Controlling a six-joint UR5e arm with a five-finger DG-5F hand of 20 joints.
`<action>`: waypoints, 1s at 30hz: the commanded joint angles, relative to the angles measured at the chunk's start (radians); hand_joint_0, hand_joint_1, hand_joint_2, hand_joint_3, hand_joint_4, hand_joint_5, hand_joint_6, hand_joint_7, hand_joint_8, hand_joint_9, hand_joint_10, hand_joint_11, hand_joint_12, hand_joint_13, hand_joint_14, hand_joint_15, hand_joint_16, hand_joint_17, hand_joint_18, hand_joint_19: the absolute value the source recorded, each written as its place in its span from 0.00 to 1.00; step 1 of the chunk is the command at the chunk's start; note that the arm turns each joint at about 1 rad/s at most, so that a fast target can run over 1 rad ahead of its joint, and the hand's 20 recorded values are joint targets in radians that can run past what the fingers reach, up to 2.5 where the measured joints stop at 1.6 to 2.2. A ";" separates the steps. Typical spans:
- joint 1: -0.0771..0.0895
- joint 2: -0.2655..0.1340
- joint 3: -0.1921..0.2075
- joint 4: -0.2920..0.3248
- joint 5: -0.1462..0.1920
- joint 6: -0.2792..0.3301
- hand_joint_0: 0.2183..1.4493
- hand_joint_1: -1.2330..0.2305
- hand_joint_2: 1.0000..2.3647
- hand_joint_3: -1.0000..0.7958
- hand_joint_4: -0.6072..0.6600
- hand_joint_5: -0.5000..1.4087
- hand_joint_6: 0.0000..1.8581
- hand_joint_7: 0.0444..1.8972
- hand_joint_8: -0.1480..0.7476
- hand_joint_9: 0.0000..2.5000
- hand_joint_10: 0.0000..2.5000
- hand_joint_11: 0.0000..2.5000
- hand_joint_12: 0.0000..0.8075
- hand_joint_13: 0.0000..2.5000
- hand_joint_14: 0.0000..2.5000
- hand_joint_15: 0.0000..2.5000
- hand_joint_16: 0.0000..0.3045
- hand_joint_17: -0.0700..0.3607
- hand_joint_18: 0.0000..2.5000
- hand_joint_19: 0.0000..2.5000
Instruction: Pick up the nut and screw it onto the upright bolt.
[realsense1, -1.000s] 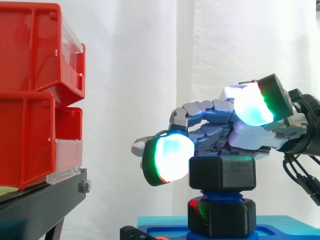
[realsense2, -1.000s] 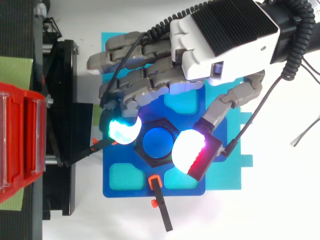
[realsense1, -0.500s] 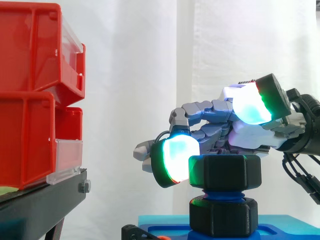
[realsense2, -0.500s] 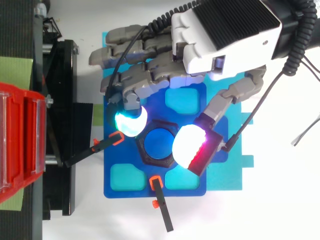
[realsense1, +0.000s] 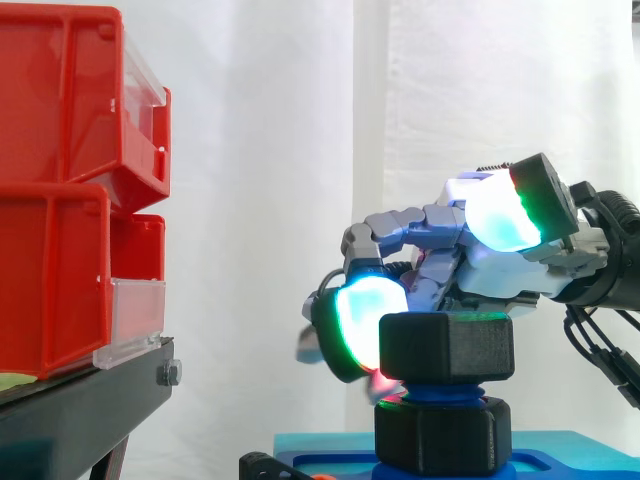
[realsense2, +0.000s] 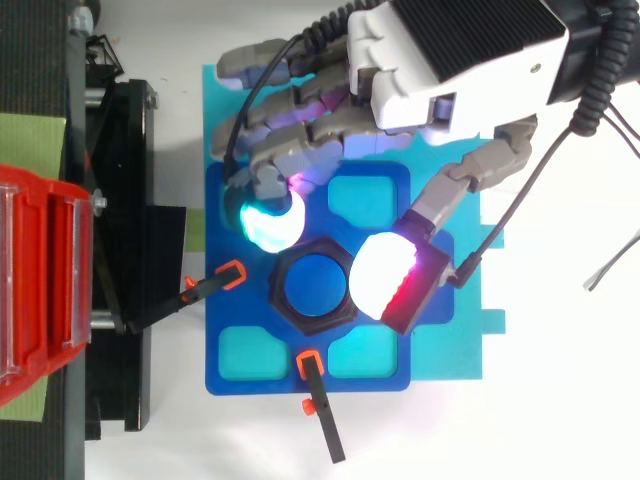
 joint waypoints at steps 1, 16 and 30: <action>-0.001 0.000 0.000 0.002 -0.001 0.000 0.25 0.66 0.00 0.28 0.59 0.31 0.27 0.75 0.29 0.54 0.00 0.00 0.12 0.28 0.00 0.00 0.00 0.16 0.13 0.00; -0.015 0.002 0.021 -0.006 -0.024 -0.001 0.25 0.64 0.00 0.28 0.55 0.31 0.30 0.70 0.35 0.69 0.00 0.00 0.08 0.44 0.00 0.00 0.03 0.11 0.29 0.00; -0.027 0.028 0.020 -0.037 -0.044 -0.008 0.24 0.64 0.00 0.28 0.56 0.30 0.29 0.73 0.47 0.71 0.00 0.10 0.18 0.47 0.00 0.00 0.00 0.16 0.30 0.00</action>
